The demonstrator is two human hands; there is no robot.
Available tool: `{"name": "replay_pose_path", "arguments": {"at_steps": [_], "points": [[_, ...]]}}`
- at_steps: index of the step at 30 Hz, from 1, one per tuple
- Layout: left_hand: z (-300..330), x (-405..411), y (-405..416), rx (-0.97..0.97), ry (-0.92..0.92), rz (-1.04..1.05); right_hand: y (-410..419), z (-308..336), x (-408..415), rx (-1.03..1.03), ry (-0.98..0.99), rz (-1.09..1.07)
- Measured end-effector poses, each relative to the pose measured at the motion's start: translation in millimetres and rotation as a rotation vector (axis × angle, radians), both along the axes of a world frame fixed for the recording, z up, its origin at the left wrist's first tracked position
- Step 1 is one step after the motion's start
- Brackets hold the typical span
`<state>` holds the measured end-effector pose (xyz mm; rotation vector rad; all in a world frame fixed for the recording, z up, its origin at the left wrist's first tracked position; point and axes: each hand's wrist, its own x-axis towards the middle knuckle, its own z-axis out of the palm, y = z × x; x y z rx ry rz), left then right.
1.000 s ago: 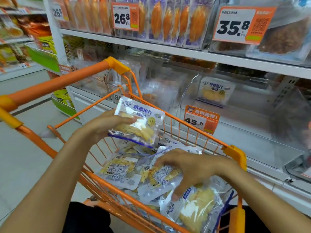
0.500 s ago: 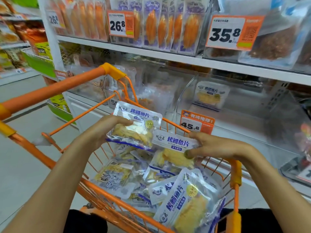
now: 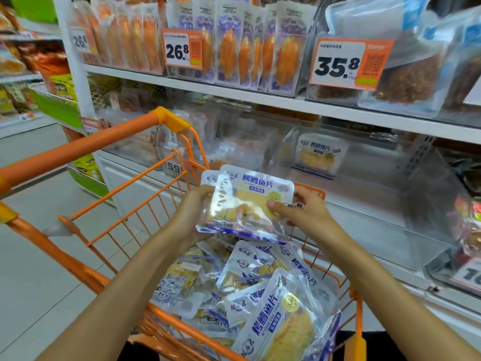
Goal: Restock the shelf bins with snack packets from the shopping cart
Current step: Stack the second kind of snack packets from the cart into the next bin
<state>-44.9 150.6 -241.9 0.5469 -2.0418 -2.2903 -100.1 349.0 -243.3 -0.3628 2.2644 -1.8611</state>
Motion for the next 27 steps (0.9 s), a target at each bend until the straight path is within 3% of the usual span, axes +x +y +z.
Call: {"name": "replay_pose_path", "arguments": {"at_steps": [5, 9, 14, 18, 24, 27], "points": [[-2.1, -3.9, 10.1, 0.057, 0.050, -0.003, -7.4, -1.8, 1.8, 0.061, -0.024, 0.019], [-1.8, -0.3, 10.2, -0.086, -0.028, -0.098, -7.4, -0.6, 2.9, 0.056, -0.040, 0.022], [0.0, -4.3, 2.8, 0.022, 0.058, -0.086, -3.1, 8.4, 6.2, 0.081, -0.051, 0.093], [-1.9, -8.8, 3.4, -0.154, 0.171, -0.139, 5.9, 11.4, 7.4, 0.098, 0.043, 0.106], [35.0, -44.0, 32.7, -0.519, 0.411, -0.274, 32.9, 29.4, -13.3, 0.032, 0.393, -0.188], [45.2, -74.5, 44.5, -0.682, 0.512, -0.304, 54.3, 31.0, -22.7, 0.162, 0.534, -0.298]]}}
